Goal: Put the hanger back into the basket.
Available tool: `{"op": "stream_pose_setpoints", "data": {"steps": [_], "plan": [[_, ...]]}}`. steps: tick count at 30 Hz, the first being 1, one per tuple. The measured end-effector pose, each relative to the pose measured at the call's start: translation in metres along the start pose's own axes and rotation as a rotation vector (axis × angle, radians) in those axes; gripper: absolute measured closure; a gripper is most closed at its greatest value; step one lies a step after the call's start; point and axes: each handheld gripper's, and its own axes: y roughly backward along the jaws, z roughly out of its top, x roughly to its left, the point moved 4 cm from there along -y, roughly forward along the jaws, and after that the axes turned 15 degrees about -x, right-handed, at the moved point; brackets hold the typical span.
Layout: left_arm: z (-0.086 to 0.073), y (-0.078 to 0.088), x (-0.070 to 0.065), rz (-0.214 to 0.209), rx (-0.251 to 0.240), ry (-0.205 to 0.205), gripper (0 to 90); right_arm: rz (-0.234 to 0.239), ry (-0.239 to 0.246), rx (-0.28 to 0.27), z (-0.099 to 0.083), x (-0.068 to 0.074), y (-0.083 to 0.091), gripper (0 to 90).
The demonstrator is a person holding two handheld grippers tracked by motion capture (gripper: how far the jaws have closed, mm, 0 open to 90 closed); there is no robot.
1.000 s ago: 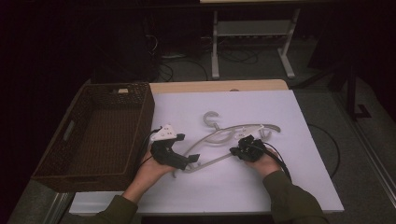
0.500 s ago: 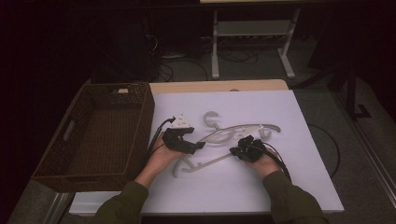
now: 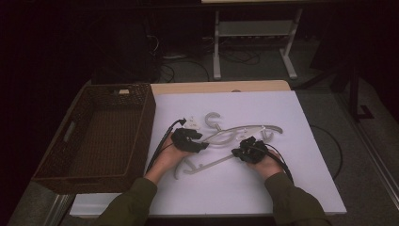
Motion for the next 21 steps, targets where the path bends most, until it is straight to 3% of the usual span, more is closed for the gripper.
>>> {"op": "stream_pose_setpoints", "data": {"steps": [17, 21], "plan": [[-0.0016, -0.0065, -0.0016, -0.029, 0.033, -0.017, 74.8, -0.003, 0.003, 0.000, 0.0002, 0.0003, 0.0001, 89.5], [-0.0008, -0.0064, -0.0031, -0.018, 0.042, -0.023, 79.4, -0.008, 0.006, 0.003, 0.0005, 0.0009, 0.0005, 89.5]]}}
